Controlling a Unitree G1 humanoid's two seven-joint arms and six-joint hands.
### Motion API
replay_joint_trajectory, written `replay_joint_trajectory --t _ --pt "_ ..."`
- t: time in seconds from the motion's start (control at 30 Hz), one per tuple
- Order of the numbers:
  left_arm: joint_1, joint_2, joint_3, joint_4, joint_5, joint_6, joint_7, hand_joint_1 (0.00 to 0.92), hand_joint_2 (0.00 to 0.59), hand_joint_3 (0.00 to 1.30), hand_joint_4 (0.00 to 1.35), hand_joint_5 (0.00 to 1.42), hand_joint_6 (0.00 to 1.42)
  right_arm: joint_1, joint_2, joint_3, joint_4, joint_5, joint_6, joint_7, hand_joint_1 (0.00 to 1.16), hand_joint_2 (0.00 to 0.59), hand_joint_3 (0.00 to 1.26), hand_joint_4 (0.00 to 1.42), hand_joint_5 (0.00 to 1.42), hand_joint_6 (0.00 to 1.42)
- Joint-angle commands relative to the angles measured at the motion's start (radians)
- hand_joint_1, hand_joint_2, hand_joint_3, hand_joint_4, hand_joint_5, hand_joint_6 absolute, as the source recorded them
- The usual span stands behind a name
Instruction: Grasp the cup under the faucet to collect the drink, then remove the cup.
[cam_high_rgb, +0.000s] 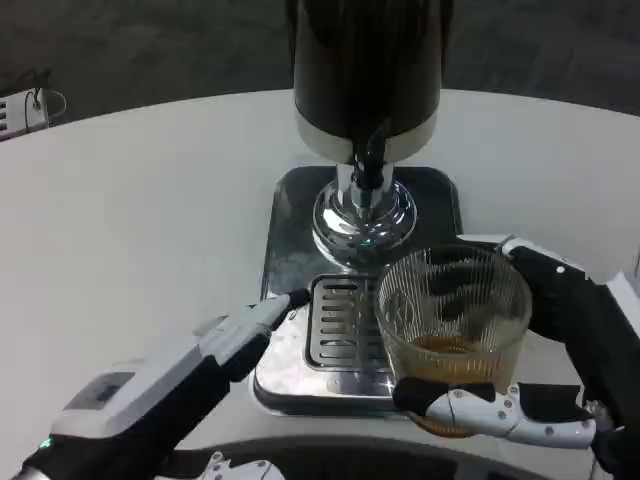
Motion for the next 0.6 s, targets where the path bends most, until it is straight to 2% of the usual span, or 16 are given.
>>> replay_joint_trajectory --t 0.03,0.3,0.6 --pt "0.032 0.021 -0.003 -0.043 0.034 -0.03 -0.01 0.0 0.037 0.0 0.0 0.0 0.01 0.016 -0.019 -0.028 -0.067 0.031 -0.024 0.023 1.0 0.182 1.05 1.25 1.33 1.42" --pt "0.062 0.027 0.004 -0.099 0.07 -0.025 -0.015 0.0 0.04 0.0 0.0 0.0 0.0 0.058 -0.032 -0.058 -0.124 0.048 -0.028 0.048 1.0 0.181 1.05 1.25 1.33 1.42" --pt "0.067 0.025 0.015 -0.114 0.079 -0.011 -0.015 0.0 0.041 0.0 0.0 0.0 0.0 0.097 -0.036 -0.058 -0.161 0.051 -0.031 0.059 0.99 0.175 1.04 1.25 1.33 1.42"
